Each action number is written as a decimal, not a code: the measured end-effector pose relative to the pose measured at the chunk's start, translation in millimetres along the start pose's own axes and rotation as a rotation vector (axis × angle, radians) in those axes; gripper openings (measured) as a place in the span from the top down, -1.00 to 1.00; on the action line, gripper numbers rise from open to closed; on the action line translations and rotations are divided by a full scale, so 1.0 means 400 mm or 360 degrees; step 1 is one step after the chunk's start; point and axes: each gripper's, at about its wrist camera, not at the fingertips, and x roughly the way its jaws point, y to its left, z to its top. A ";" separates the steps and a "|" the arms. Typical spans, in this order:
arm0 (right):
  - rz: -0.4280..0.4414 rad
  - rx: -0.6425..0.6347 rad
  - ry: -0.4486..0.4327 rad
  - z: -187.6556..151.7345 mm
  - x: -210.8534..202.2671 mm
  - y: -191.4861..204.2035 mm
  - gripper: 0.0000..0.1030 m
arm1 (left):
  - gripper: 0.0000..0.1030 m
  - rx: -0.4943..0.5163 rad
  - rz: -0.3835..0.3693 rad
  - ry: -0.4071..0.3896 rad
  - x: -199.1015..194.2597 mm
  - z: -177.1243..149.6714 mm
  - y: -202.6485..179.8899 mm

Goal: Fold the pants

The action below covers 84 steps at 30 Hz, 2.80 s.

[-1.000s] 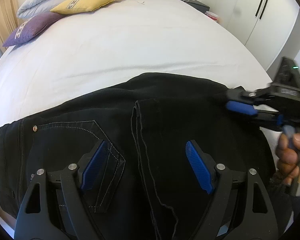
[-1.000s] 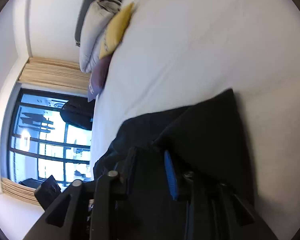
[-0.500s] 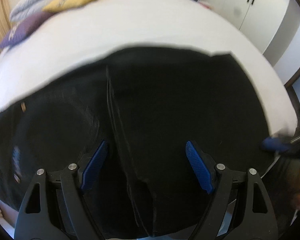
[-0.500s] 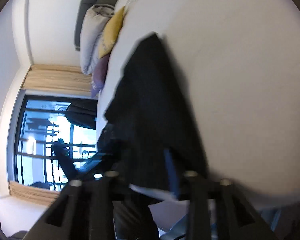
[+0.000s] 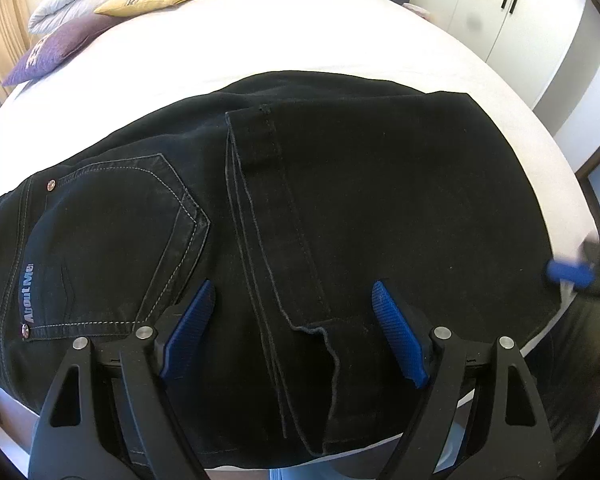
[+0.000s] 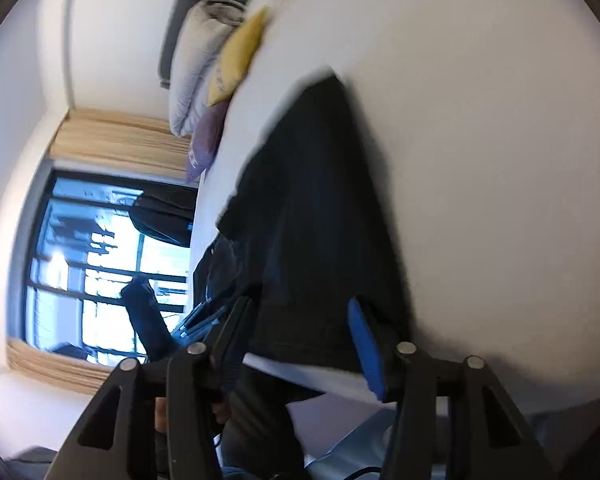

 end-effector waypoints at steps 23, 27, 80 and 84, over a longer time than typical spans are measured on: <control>0.0141 -0.0197 0.0051 0.009 0.095 0.074 -0.60 | -0.61 -0.0156 -0.0144 -0.0131 -0.079 -0.021 0.073; -0.0082 -0.0230 0.0049 -0.034 0.111 0.003 -0.27 | -0.61 -0.0417 -0.0178 -0.0278 -0.185 -0.096 0.219; 0.0130 -0.0231 0.0074 -0.016 0.191 0.218 -0.29 | 0.66 -0.1819 -0.0763 -0.0648 -0.092 -0.371 0.851; 0.0077 -0.0231 0.0092 0.007 0.238 0.222 -0.29 | 0.76 -0.1759 -0.0704 -0.0674 -0.125 -0.361 0.841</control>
